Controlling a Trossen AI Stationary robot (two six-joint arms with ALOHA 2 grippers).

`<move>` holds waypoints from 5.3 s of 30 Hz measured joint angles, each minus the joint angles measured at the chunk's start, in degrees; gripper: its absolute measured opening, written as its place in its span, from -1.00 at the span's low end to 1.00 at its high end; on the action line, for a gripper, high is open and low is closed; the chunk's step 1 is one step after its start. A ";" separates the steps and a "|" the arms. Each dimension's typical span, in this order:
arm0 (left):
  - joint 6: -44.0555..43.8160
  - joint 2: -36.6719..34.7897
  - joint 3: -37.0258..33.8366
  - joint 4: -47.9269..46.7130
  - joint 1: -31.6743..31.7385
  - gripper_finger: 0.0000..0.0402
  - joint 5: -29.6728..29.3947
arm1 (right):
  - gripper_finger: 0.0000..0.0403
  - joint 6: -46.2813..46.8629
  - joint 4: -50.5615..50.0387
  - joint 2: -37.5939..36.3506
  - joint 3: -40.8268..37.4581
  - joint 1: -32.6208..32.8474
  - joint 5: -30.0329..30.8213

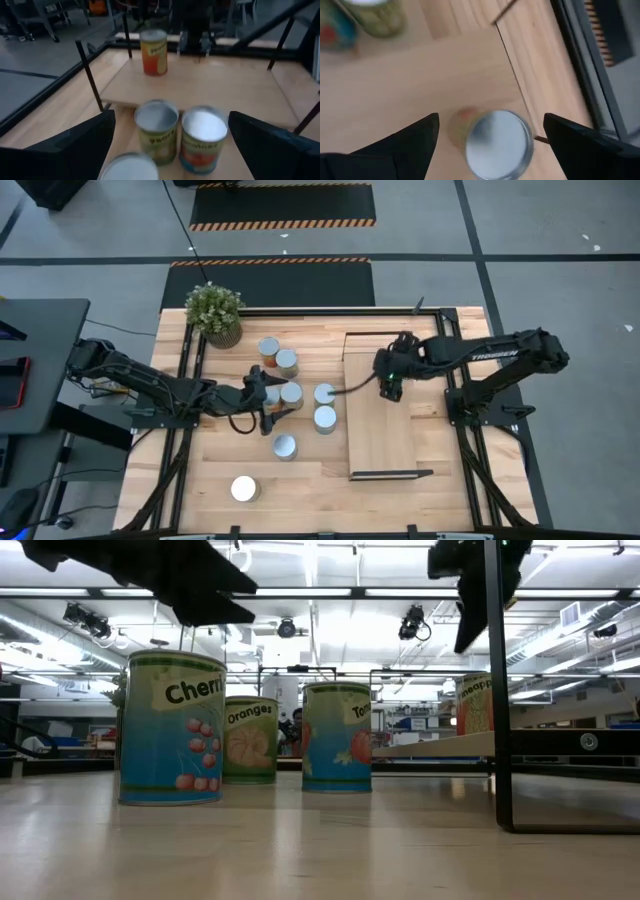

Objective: Pick and place cans onto a shelf
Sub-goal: Put the bottom canned pineapple on the shelf

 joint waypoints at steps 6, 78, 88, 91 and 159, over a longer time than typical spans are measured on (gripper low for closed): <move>-0.02 0.00 0.00 0.28 -0.04 0.97 -0.02 | 0.82 -0.50 -0.42 4.62 -1.51 2.94 5.60; -1.42 0.00 -0.07 0.52 -0.04 0.97 0.59 | 0.82 14.04 -18.48 8.21 -7.77 11.89 19.34; -1.36 0.00 -0.07 0.56 -0.04 0.97 0.61 | 0.82 19.01 -21.67 7.99 -10.59 11.06 20.43; -1.50 0.00 -0.07 0.56 -0.04 0.97 0.61 | 0.82 20.04 -21.59 7.99 -12.01 10.99 22.70; -1.38 0.02 -0.07 1.08 0.72 0.97 0.57 | 0.82 -1.44 11.38 7.99 -9.70 9.79 31.55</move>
